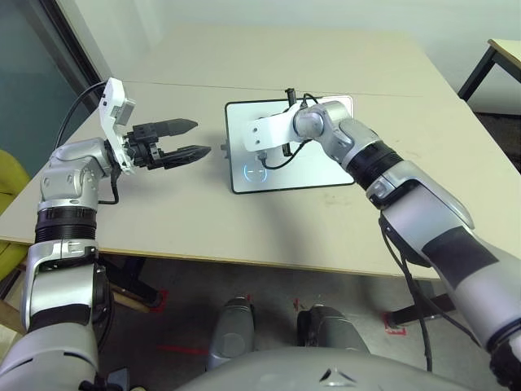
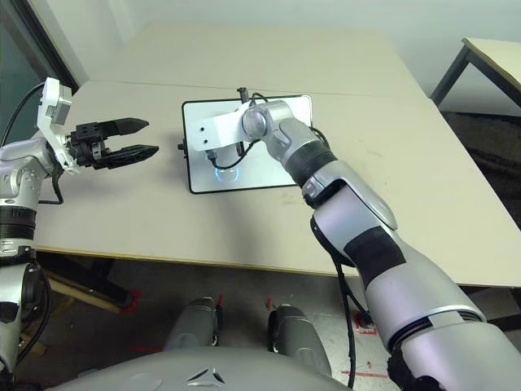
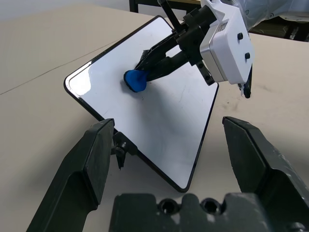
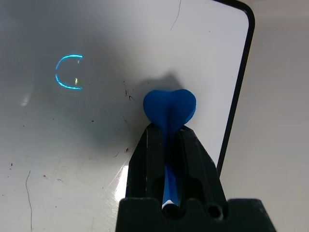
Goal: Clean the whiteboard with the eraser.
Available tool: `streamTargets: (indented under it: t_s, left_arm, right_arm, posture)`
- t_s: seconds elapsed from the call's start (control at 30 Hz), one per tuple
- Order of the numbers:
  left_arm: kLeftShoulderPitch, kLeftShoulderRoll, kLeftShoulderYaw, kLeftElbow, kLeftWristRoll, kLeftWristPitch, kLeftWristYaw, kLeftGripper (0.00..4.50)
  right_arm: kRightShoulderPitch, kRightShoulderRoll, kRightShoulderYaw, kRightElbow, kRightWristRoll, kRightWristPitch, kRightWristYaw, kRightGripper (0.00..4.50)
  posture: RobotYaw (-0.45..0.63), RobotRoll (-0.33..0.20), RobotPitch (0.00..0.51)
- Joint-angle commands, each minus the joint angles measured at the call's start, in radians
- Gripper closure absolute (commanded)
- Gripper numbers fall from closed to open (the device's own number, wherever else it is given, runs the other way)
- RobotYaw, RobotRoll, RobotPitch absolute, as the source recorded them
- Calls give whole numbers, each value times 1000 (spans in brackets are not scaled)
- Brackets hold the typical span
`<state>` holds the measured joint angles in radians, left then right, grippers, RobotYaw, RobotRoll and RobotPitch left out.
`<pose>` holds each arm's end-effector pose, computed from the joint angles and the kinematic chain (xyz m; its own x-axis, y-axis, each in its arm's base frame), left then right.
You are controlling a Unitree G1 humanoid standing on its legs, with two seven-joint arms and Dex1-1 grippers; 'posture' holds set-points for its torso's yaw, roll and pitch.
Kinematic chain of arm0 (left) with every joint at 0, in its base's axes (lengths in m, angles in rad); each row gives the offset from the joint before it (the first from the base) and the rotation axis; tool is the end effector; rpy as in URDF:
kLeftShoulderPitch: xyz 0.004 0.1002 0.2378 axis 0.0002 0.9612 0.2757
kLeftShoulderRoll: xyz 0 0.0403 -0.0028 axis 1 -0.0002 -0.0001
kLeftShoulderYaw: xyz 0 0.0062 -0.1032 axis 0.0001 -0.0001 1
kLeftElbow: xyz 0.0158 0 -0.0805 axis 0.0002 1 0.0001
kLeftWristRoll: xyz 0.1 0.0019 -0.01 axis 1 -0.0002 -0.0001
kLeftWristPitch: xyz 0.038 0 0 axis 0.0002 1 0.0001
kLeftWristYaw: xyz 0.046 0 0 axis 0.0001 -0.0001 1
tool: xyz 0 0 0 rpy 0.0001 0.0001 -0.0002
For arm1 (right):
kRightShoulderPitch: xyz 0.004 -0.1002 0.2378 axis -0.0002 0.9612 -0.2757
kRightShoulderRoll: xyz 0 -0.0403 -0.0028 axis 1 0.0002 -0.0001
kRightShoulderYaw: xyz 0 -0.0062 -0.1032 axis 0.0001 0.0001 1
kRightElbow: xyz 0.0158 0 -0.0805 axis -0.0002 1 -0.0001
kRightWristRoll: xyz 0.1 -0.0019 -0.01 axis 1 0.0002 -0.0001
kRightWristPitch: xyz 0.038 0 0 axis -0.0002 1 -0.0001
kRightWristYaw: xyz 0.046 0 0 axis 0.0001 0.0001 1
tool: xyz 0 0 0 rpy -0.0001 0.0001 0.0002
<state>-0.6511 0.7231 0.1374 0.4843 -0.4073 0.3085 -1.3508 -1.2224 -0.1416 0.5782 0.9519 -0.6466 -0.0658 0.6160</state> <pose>0.2950 0.3080 0.1834 0.4858 -0.8652 -0.1241 0.8737 0.4846 0.0420 0.3574 -0.0443 0.1961 0.6852 0.5282 -0.5015 -0.5041 -0.1531 -0.8500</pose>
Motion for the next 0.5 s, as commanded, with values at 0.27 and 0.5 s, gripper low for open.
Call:
streamTargets:
  t_s: [0.27,0.5]
  left_arm:
    - [-3,5,-7,-9,2,0,1,0]
    - [-11,0,-12,0,2,-3,-3,0]
  right_arm:
    - [21,-74,2,22,-13,-5,3,4404]
    - [56,-138,-5,-21,-6,4,19,4405]
  posture:
    - [330,0,0]
    - [319,0,0]
